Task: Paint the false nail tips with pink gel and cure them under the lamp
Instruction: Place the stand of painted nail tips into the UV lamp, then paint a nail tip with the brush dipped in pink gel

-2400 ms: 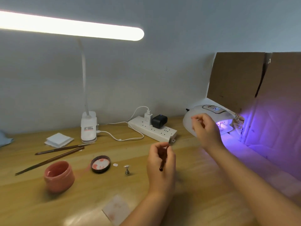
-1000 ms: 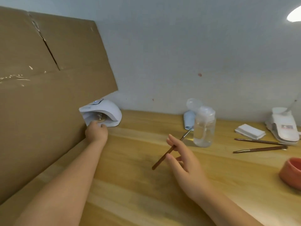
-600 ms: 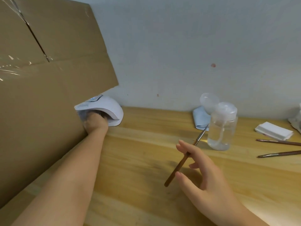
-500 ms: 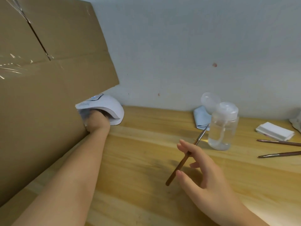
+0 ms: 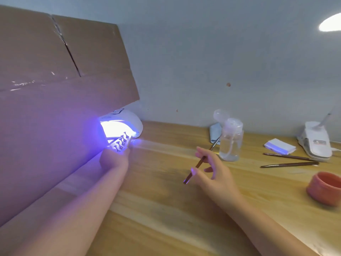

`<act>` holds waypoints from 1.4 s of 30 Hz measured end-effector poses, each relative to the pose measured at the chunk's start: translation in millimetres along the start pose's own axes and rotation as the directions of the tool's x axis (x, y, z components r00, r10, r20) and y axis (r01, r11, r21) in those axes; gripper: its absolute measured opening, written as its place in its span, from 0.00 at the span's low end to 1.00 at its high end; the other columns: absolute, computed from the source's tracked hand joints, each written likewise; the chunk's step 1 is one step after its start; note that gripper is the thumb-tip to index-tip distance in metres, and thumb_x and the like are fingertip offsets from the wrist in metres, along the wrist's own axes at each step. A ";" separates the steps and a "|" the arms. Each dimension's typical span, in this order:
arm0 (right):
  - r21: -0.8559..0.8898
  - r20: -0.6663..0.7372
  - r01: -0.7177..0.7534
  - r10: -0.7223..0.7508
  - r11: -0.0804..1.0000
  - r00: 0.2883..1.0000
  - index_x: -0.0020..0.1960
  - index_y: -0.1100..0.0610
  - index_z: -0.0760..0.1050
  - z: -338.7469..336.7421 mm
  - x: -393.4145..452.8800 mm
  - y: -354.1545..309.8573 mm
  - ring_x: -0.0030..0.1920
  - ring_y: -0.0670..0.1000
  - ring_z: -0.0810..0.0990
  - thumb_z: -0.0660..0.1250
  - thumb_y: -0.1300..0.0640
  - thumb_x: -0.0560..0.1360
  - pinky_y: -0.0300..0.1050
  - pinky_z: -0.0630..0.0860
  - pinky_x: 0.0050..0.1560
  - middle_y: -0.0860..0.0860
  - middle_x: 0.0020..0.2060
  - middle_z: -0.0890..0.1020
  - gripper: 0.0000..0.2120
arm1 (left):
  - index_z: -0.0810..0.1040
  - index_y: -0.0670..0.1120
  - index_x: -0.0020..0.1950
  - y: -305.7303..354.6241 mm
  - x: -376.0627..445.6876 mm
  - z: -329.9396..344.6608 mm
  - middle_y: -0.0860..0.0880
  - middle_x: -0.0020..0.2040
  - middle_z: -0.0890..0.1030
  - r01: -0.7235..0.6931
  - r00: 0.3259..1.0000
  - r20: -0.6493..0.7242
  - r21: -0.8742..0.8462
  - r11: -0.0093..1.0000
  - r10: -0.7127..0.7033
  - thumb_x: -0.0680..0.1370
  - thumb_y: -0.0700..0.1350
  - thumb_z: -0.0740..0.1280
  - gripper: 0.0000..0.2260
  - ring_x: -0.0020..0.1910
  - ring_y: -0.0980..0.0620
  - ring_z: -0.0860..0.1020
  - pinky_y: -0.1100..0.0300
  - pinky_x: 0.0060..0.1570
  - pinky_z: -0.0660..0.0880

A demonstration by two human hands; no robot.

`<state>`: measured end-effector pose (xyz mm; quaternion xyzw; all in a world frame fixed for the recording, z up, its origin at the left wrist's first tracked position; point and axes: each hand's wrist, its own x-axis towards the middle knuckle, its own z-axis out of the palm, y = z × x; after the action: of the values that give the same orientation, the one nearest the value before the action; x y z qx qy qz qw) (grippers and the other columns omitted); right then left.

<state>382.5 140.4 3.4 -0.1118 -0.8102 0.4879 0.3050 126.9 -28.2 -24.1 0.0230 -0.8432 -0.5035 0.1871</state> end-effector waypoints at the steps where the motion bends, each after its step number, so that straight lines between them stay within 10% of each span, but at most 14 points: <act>1: 0.006 -0.006 -0.015 0.015 1.000 1.000 0.60 0.44 0.72 -3.5 0.3 -5.1 0.52 0.39 0.75 0.68 0.61 0.73 0.40 0.72 0.53 0.40 0.56 0.77 0.20 | 0.74 0.46 0.38 1.8 -10.4 -7.8 0.52 0.27 0.72 0.015 1.000 0.005 -0.036 0.999 -0.014 0.72 0.48 0.74 0.11 0.27 0.49 0.71 0.58 0.28 0.64; 5: -0.112 0.063 0.003 0.004 0.994 0.998 0.55 0.45 0.74 -29.5 -6.7 -21.3 0.51 0.38 0.74 0.64 0.60 0.72 0.37 0.73 0.50 0.38 0.52 0.78 0.14 | 0.72 0.46 0.36 17.2 -63.5 -30.6 0.51 0.34 0.75 0.110 0.991 0.095 -0.155 0.982 -0.096 0.72 0.43 0.73 0.10 0.29 0.52 0.71 0.59 0.29 0.63; 10: -0.201 -0.001 0.107 -0.109 0.974 0.994 0.52 0.45 0.76 -103.0 -48.1 -19.2 0.53 0.39 0.76 0.63 0.61 0.75 0.35 0.72 0.49 0.38 0.49 0.81 0.13 | 0.78 0.48 0.63 72.3 -158.4 -39.3 0.57 0.49 0.80 0.003 0.943 0.312 -0.360 0.933 0.118 0.73 0.44 0.74 0.18 0.43 0.64 0.78 0.69 0.40 0.69; 20: -0.318 -0.566 -0.031 -0.163 0.948 0.808 0.49 0.46 0.76 -280.0 -126.2 29.9 0.41 0.48 0.81 0.56 0.53 0.74 0.49 0.77 0.41 0.41 0.41 0.84 0.11 | 0.78 0.51 0.61 190.3 -331.3 -5.2 0.60 0.49 0.83 0.020 0.565 0.657 -0.616 0.787 0.500 0.72 0.40 0.74 0.18 0.48 0.69 0.80 0.75 0.43 0.73; 26: -0.291 -0.665 -0.091 -0.133 0.952 0.735 0.51 0.52 0.75 -312.2 -135.9 58.4 0.40 0.39 0.80 0.54 0.54 0.76 0.27 0.72 0.36 0.44 0.43 0.82 0.11 | 0.78 0.54 0.64 187.0 -372.0 25.3 0.61 0.53 0.82 -0.211 0.438 0.705 -0.522 0.826 0.557 0.70 0.44 0.75 0.23 0.52 0.71 0.77 0.79 0.45 0.71; 38: -0.290 -0.558 -0.043 -0.132 0.956 0.819 0.58 0.50 0.76 -297.6 -137.8 57.3 0.40 0.49 0.81 0.51 0.43 0.75 0.60 0.79 0.40 0.45 0.44 0.83 0.21 | 0.68 0.65 0.58 169.0 -355.1 32.2 0.65 0.55 0.78 -0.557 0.118 0.791 -0.448 0.700 0.600 0.70 0.50 0.75 0.23 0.58 0.70 0.73 0.72 0.56 0.69; 42: -0.234 -0.509 0.018 -0.138 0.972 0.849 0.59 0.49 0.76 -281.8 -138.4 44.2 0.43 0.48 0.81 0.52 0.45 0.76 0.51 0.79 0.43 0.44 0.43 0.84 0.20 | 0.73 0.54 0.63 169.3 -359.1 26.2 0.59 0.57 0.76 -0.736 0.180 0.551 -0.474 0.484 0.815 0.70 0.52 0.74 0.23 0.58 0.59 0.70 0.63 0.58 0.68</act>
<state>656.6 299.8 7.3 -0.2399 -0.7497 0.3336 0.5187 476.9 158.7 5.0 -0.6158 -0.7062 -0.3426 0.0681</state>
